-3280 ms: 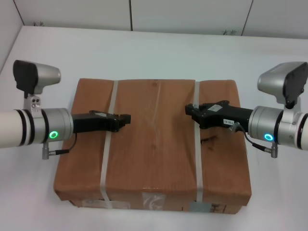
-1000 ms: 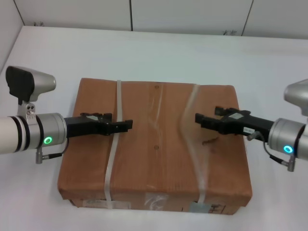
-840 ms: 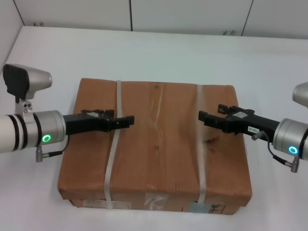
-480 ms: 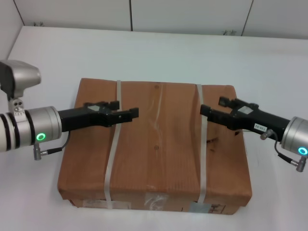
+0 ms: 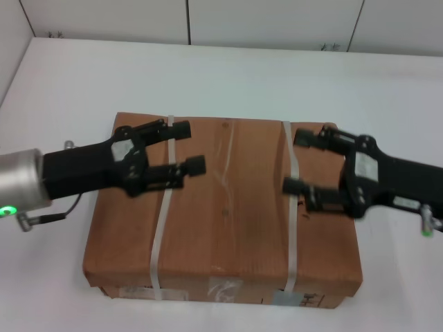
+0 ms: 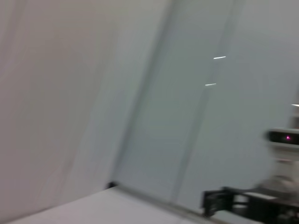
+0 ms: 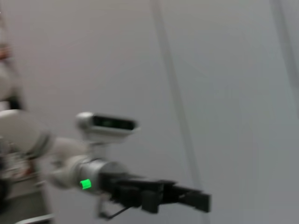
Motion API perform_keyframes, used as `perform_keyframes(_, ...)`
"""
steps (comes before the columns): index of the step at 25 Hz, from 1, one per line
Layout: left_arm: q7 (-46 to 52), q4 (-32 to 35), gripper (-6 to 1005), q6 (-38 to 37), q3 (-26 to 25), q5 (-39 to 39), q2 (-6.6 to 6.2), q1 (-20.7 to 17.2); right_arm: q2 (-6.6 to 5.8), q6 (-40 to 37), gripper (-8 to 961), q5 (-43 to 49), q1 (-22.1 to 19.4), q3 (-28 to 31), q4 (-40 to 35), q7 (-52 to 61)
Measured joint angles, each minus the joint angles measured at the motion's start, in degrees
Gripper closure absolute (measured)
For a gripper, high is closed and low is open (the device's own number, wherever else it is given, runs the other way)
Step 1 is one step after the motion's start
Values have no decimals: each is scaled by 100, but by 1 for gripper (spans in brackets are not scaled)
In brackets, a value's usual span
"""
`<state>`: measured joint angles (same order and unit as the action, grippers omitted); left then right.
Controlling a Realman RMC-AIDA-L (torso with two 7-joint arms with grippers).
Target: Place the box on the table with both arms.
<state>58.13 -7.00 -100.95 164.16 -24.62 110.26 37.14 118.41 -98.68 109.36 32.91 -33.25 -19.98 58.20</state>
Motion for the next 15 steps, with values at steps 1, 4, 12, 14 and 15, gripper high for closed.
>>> perform_keyframes(1, -123, -23, 156, -258, 1, 84, -43, 0, -6, -222, 67, 115, 6, 0, -100, -1)
perform_keyframes(4, -265, -93, 156, -745, 4, 353, -137, 34, -66, -666, 67, 333, 41, 2, -252, 25)
perform_keyframes(12, -296, -42, 156, -931, 2, 868, -175, 205, -159, -1016, 67, 422, 58, 12, -386, 78)
perform_keyframes(14, -309, -41, 156, -936, 2, 868, -163, 212, -141, -996, 67, 426, 78, 11, -386, 78)
perform_keyframes(15, -310, -40, 156, -938, 1, 865, -162, 213, -135, -984, 67, 427, 93, 12, -387, 78)
